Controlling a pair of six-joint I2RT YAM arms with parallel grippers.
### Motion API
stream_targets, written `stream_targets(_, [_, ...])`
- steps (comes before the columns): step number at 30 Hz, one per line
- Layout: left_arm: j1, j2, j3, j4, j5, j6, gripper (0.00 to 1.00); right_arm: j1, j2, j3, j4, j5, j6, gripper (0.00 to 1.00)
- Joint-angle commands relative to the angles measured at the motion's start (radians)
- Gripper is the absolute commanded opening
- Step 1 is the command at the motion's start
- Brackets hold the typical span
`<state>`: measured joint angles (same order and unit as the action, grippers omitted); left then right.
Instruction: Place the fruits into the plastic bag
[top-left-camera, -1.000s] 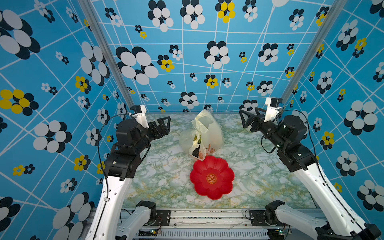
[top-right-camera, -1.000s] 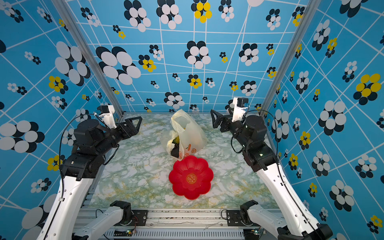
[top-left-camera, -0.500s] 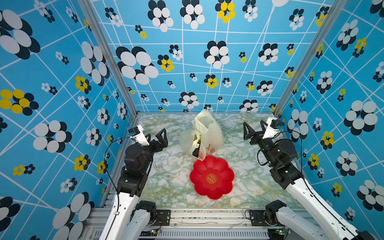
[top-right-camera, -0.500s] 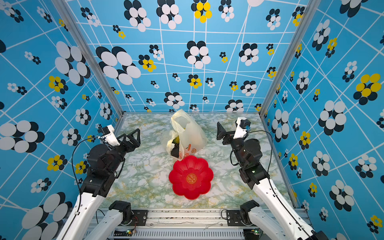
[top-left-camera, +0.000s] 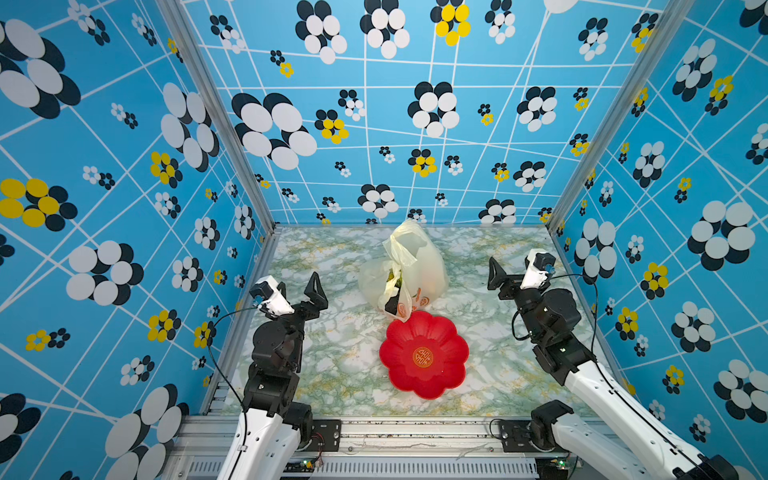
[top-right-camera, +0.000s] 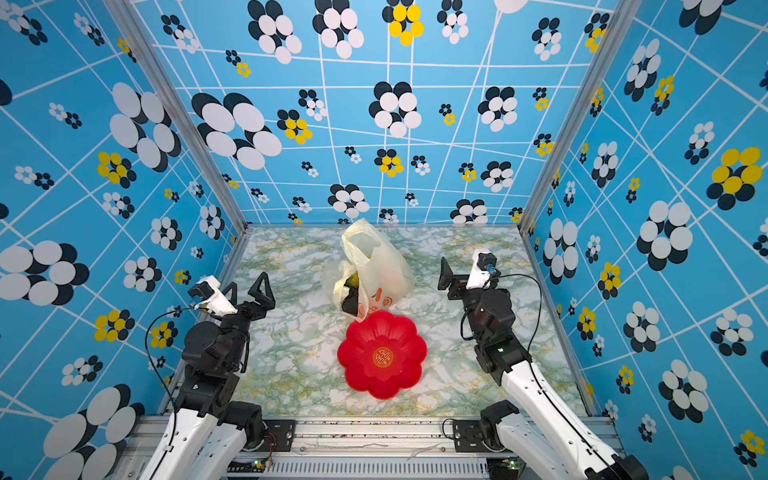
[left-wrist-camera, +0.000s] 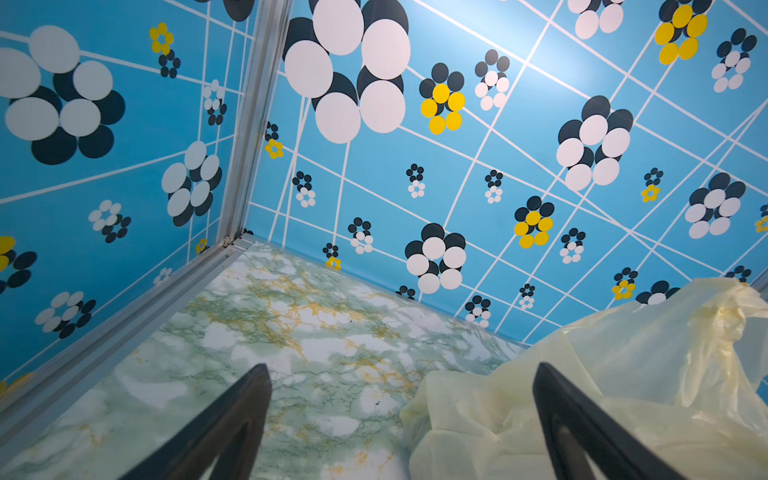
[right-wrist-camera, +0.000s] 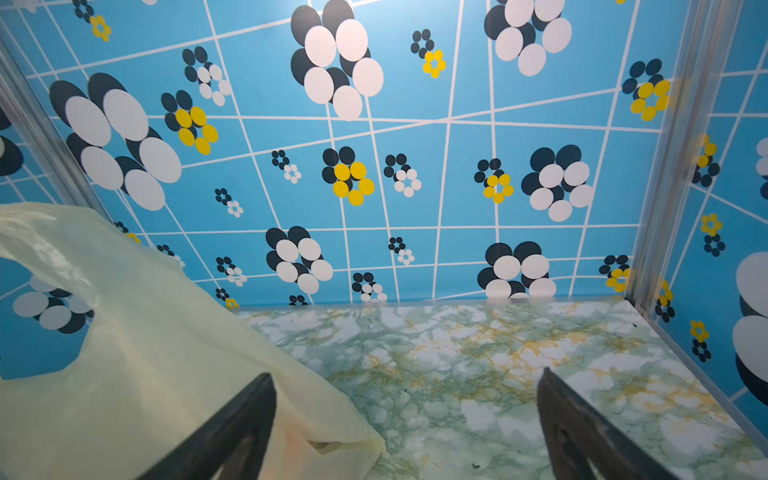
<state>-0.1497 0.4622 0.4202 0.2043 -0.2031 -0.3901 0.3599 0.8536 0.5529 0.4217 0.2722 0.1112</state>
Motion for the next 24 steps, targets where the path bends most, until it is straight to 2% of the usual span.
stream_targets(1, [0.007,-0.024,-0.049,0.064,-0.072,0.051,0.99,-0.029,0.008,-0.029,0.046,0.031,-0.007,0.99])
stream_targets(13, [0.006,-0.058,-0.151,0.098,-0.112,0.065,0.99,-0.123,0.066,-0.121,0.056,0.034,0.011,0.99])
stream_targets(24, [0.008,-0.097,-0.190,0.107,-0.145,0.090,0.99,-0.163,0.152,-0.155,0.082,0.048,-0.034,0.99])
